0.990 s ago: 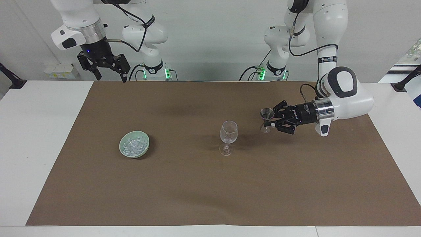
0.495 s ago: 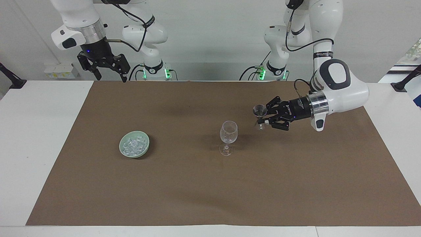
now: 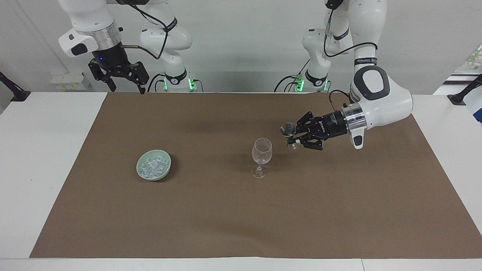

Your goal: Pour wine and add ice with both arms

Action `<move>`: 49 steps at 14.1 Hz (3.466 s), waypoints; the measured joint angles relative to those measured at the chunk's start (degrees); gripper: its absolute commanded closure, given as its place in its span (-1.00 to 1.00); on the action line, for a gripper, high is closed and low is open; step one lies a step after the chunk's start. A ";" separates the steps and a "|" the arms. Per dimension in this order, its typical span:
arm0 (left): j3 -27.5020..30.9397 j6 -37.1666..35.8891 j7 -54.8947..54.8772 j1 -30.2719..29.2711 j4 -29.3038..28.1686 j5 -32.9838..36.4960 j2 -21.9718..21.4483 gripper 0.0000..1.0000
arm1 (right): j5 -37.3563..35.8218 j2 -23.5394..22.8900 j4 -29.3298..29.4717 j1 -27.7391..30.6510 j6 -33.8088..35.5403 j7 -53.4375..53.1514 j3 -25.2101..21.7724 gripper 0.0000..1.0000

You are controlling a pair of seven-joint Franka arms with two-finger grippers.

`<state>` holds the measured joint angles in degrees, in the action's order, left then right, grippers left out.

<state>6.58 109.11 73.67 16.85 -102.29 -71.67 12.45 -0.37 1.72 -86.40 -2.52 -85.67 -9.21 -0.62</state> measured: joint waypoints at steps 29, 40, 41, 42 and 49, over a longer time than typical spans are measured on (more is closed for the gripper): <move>-6.56 11.23 11.05 3.83 -0.03 27.43 -1.55 1.00 | 0.00 0.00 0.00 0.00 0.00 0.00 0.00 -1.00; -8.92 14.05 19.78 3.85 0.21 39.56 -2.22 1.00 | 0.00 0.00 0.00 0.00 0.00 0.00 0.00 -1.00; -9.13 14.13 20.58 3.85 0.30 40.85 -2.28 1.00 | 0.00 0.00 0.00 0.00 0.00 0.00 0.00 -1.00; -9.37 14.20 21.59 3.85 0.43 42.40 -2.35 1.00 | 0.00 0.00 0.00 0.00 0.00 0.00 0.00 -1.00; -11.22 14.57 29.68 3.91 1.54 51.27 -2.60 1.00 | 0.00 0.00 0.00 0.00 0.00 0.00 0.00 -1.00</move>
<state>-4.64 123.67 103.35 20.76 -100.75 -20.40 9.86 -0.37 1.72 -86.40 -2.52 -85.67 -9.21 -0.61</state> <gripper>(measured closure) 0.753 0.000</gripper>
